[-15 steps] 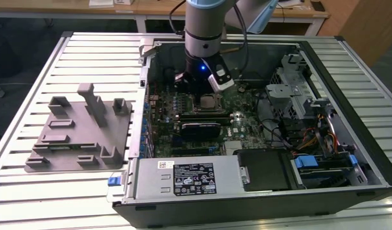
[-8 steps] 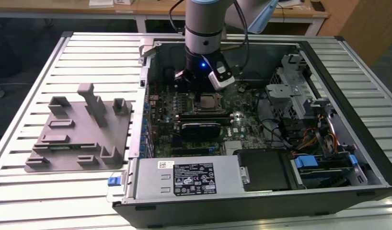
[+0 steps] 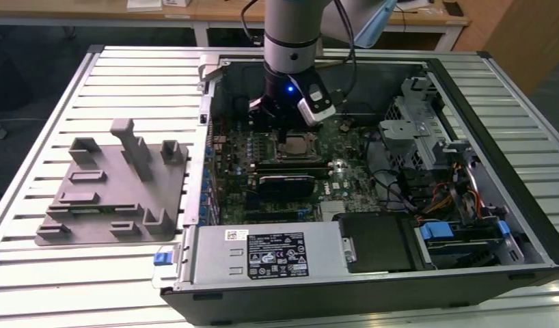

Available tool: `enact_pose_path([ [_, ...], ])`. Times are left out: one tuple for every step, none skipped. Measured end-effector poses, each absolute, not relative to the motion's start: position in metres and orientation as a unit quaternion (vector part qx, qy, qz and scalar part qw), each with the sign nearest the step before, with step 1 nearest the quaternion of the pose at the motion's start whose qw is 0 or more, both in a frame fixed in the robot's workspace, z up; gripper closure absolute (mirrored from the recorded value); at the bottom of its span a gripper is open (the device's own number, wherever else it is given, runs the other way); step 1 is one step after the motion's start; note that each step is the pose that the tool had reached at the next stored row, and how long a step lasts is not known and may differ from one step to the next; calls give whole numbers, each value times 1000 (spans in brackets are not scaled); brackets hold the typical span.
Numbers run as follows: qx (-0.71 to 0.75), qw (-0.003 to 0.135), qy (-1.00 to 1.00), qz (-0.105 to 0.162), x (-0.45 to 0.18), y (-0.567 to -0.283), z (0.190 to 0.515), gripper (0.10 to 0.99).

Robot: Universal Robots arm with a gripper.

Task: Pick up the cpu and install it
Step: 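Close the cpu cover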

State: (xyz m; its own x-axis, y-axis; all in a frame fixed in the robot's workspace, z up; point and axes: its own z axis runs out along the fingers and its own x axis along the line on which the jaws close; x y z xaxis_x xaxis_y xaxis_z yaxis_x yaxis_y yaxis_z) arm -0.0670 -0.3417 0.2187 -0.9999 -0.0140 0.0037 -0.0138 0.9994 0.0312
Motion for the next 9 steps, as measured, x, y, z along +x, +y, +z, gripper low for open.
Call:
enact_pose_path([
  [7, 2, -1000, -16, -67, -342, 219, 980],
  [7, 2, -1000, -16, -67, -342, 219, 980],
  [7, 2, -1000, -16, -67, -342, 219, 980],
  [7, 2, -1000, -16, -67, -342, 219, 980],
  [7, 2, -1000, -15, -67, -342, 219, 980],
  [7, 2, -1000, -15, -66, -342, 219, 980],
  [7, 2, -1000, -15, -65, -342, 219, 980],
  [7, 2, -1000, -15, -64, -342, 219, 980],
  [7, 2, -1000, -15, -63, -342, 219, 980],
])
